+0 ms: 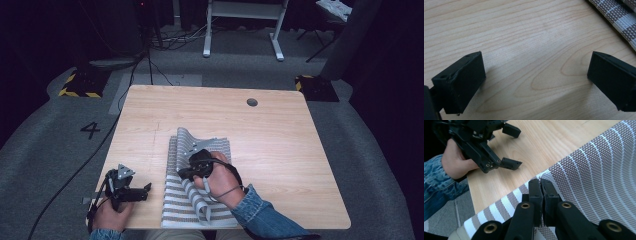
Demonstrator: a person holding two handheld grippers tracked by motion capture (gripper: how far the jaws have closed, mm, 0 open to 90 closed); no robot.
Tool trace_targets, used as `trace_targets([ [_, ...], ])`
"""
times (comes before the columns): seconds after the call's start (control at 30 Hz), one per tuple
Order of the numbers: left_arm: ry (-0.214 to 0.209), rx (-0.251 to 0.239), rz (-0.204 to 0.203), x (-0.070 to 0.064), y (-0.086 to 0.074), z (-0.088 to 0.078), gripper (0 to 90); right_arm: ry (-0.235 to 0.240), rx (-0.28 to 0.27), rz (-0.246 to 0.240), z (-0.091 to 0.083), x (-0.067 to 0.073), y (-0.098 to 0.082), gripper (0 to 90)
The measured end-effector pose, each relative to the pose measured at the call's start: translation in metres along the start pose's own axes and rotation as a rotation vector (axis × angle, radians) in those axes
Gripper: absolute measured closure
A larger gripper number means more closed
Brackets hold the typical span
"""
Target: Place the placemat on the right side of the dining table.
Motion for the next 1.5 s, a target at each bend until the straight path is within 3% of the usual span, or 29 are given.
trace_targets([
  [0.13, -0.012, 0.003, 0.019, 0.002, 0.002, 0.001, 1.5, -0.026, -0.015, -0.010, -0.024, -0.004, 0.003, 88.2],
  [0.17, -0.013, 0.000, 0.017, 0.002, 0.002, 0.002, 1.5, -0.032, -0.013, 0.008, -0.030, -0.003, 0.004, 88.2],
  [0.23, -0.015, 0.000, 0.018, 0.002, 0.003, 0.002, 1.6, -0.046, -0.029, -0.012, -0.041, -0.006, 0.005, 88.4],
  [0.3, -0.013, 0.000, 0.014, 0.003, 0.003, 0.003, 1.6, -0.064, -0.041, 0.000, -0.053, -0.007, 0.007, 88.5],
  [0.33, -0.007, 0.000, 0.015, 0.003, 0.003, 0.003, 1.6, -0.070, -0.047, -0.015, -0.056, -0.009, 0.007, 88.5],
  [0.5, -0.017, 0.004, 0.020, 0.003, 0.004, 0.003, 1.3, -0.085, -0.078, 0.007, -0.077, -0.015, 0.011, 88.5],
  [0.63, -0.014, 0.003, 0.019, 0.003, 0.004, 0.003, 1.3, -0.109, -0.095, -0.024, -0.093, -0.020, 0.013, 88.5],
  [0.93, -0.016, 0.004, 0.023, 0.003, 0.004, 0.003, 1.4, -0.163, -0.136, -0.014, -0.127, -0.033, 0.020, 88.6],
  [1.17, -0.017, 0.005, 0.026, 0.003, 0.004, 0.003, 1.5, -0.233, -0.169, -0.024, -0.159, -0.052, 0.022, 88.7],
  [1.37, -0.016, 0.003, 0.023, 0.003, 0.004, 0.003, 1.6, -0.273, -0.199, -0.019, -0.178, -0.067, 0.025, 88.8],
  [1.5, -0.015, 0.003, 0.023, 0.003, 0.004, 0.003, 1.6, -0.326, -0.195, -0.025, -0.191, -0.080, 0.022, 88.8],
])
Point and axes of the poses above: each handheld gripper's, and its own axes: z roughly forward along the jaws, y roughly out of its top, x roughly to its left, the point moved 5 cm from there along z, roughly forward along the jaws
